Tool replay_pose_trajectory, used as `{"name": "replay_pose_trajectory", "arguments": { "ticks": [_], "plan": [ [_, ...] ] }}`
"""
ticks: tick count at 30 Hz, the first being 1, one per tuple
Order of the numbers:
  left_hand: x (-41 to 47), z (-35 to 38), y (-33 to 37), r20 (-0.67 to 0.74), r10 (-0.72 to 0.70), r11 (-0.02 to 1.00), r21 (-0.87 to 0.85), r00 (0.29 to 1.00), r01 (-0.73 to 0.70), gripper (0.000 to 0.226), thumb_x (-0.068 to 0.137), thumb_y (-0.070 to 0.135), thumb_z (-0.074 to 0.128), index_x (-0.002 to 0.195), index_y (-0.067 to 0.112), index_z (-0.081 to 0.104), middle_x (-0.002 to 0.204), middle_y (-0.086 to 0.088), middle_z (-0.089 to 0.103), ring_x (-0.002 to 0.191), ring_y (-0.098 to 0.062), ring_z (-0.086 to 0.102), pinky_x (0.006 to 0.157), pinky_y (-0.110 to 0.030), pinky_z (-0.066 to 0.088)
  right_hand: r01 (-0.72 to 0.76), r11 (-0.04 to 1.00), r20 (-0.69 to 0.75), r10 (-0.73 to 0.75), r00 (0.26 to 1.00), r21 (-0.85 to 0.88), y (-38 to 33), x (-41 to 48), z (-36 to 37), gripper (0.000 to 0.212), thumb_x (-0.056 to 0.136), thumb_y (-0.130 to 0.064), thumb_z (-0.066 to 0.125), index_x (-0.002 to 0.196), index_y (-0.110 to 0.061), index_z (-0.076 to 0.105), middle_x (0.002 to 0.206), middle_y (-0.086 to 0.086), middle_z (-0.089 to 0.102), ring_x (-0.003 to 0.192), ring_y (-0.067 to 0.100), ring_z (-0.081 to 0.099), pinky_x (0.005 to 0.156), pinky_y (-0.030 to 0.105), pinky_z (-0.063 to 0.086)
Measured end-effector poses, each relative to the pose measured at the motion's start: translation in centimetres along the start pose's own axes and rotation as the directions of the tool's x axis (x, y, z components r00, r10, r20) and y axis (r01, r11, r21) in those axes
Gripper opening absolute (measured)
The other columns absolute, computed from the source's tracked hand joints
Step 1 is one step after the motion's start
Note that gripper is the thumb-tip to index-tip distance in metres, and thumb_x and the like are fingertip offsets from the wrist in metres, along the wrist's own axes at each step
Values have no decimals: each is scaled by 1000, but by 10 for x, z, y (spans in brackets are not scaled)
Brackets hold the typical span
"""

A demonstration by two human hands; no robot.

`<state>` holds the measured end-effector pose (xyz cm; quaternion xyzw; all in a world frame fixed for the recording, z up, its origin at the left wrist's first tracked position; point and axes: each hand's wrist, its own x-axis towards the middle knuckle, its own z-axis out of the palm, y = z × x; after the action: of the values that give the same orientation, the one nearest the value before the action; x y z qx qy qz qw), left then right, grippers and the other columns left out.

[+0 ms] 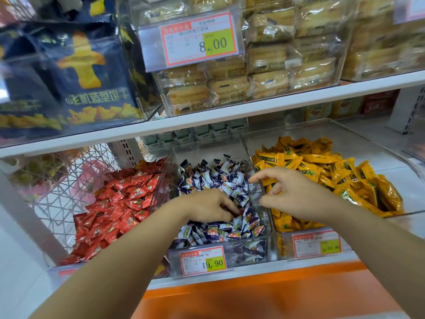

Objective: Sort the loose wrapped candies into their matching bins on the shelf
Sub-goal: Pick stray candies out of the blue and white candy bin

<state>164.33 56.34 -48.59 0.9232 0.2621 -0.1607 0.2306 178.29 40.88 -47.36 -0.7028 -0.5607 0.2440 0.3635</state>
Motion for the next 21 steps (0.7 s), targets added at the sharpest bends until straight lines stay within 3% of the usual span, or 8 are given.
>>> {"name": "replay_pose_trajectory", "arguments": {
  "ticks": [2, 3, 5, 7, 10, 14, 16, 21],
  "plan": [
    [-2, 3, 6, 30, -26, 999, -22, 999, 27, 36, 95, 25, 47, 130, 35, 55, 134, 10, 52, 116, -10, 50, 95, -22, 35, -1, 1000, -19, 1, 1000, -26, -2, 0, 1, 35, 85, -15, 61, 114, -35, 57, 88, -1, 59, 38, 6, 45, 43, 17, 36],
    [-1, 5, 9, 47, -35, 999, -33, 998, 36, 38, 96, 26, 42, 132, 34, 52, 139, 9, 48, 124, -12, 45, 102, -25, 30, -4, 999, -32, 2, 999, -43, -3, 1, 2, 35, 85, -14, 61, 115, -31, 57, 90, -6, 53, 36, 4, 42, 40, 13, 33],
    [3, 12, 14, 75, -27, 999, -25, 997, 29, 46, 87, 36, 33, 128, 31, 53, 143, 2, 46, 132, -22, 40, 113, -46, 21, -8, 998, -46, 5, 999, -64, -5, 2, 4, 36, 85, -13, 61, 118, -26, 57, 99, -7, 48, 38, 4, 46, 38, 12, 32],
    [6, 18, 19, 91, -47, 999, -14, 995, 48, 50, 80, 42, 32, 121, 25, 53, 142, -7, 46, 130, -33, 40, 110, -59, 19, -8, 996, -56, 3, 998, -85, -6, 2, 6, 37, 83, -14, 62, 117, -27, 58, 113, -7, 48, 52, 11, 56, 39, 12, 33],
    [7, 21, 18, 66, -51, 996, -74, 997, 56, 43, 95, 36, 44, 136, 25, 43, 136, -6, 48, 120, -25, 46, 103, -39, 32, -9, 995, -70, 1, 998, -103, -5, 4, 6, 37, 83, -15, 62, 117, -28, 58, 124, -6, 46, 59, 17, 57, 40, 11, 32],
    [2, 21, 8, -37, 19, 973, -231, 999, -27, 45, 91, 26, 60, 134, 28, 46, 117, 4, 54, 103, -15, 53, 88, -25, 40, 7, 995, -60, -13, 998, -98, -4, 3, 5, 37, 84, -15, 62, 118, -28, 58, 121, -5, 45, 53, 12, 51, 40, 12, 33],
    [1, 24, 4, -77, 51, 961, -268, 996, -70, 38, 88, 23, 66, 123, 32, 52, 107, 5, 56, 97, -15, 56, 84, -25, 44, 8, 995, -54, -13, 998, -98, -5, 2, 4, 38, 84, -15, 62, 120, -27, 57, 119, -5, 45, 52, 12, 50, 41, 12, 33],
    [-5, 28, 0, -281, 72, 934, -319, 957, -164, 23, 84, 26, 71, 95, 40, 58, 106, 6, 65, 101, -13, 62, 95, -36, 48, 14, 994, -48, -19, 999, -109, -3, 3, 4, 39, 84, -15, 61, 120, -28, 57, 121, -5, 46, 55, 14, 53, 41, 12, 34]
  ]
}}
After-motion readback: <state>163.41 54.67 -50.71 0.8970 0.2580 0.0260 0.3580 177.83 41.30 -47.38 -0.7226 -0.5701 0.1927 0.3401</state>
